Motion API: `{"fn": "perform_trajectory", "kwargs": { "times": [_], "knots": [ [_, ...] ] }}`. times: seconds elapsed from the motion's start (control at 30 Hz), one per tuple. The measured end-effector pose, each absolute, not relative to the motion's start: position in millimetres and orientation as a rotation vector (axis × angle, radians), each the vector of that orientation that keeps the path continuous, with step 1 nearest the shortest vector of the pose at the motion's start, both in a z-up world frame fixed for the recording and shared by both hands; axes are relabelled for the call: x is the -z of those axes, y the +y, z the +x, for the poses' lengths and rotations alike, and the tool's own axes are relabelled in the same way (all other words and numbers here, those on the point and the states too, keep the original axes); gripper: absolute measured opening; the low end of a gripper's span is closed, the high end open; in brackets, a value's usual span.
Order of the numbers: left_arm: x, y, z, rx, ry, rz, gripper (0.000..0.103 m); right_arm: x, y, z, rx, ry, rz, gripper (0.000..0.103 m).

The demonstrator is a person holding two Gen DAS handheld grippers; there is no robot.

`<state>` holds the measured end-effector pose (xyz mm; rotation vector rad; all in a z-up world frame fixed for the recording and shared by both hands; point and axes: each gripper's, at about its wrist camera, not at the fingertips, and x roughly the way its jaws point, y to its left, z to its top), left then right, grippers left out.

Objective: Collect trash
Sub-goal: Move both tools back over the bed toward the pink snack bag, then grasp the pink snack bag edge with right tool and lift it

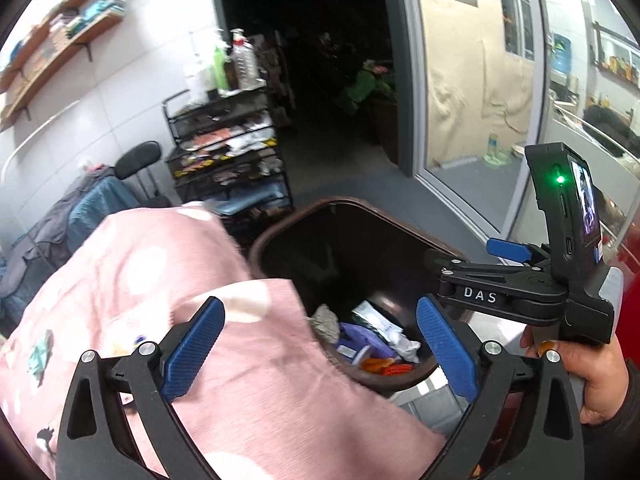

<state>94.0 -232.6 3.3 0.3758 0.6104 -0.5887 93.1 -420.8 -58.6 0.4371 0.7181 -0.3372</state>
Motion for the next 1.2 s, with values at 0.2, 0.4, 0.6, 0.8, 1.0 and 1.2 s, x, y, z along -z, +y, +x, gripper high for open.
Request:
{"fn": "perform_trajectory", "kwargs": {
  "times": [0.2, 0.4, 0.6, 0.8, 1.0, 1.2],
  "knots": [
    [-10.5, -196.9, 92.3, 0.523, 0.577, 0.322, 0.097, 51.4, -390.3, 103.4, 0.248, 0.714, 0.417, 0.090],
    [-12.1, -155.4, 93.1, 0.433, 0.560, 0.313, 0.098, 43.7, -352.6, 120.1, 0.138, 0.724, 0.383, 0.090],
    [-11.2, -100.9, 98.5, 0.331, 0.580, 0.241, 0.098, 33.0, -307.9, 138.3, 0.024, 0.726, 0.327, 0.090],
    [0.5, -43.7, 108.0, 0.204, 0.625, 0.188, 0.097, 23.5, -267.8, 158.0, -0.093, 0.734, 0.308, 0.090],
    [14.7, -2.8, 114.6, 0.132, 0.683, 0.128, 0.097, 21.1, -236.2, 179.0, -0.209, 0.768, 0.331, 0.090],
    [24.5, 15.7, 114.3, 0.115, 0.714, 0.120, 0.097, 26.7, -209.8, 205.2, -0.281, 0.824, 0.342, 0.073]
  ]
}}
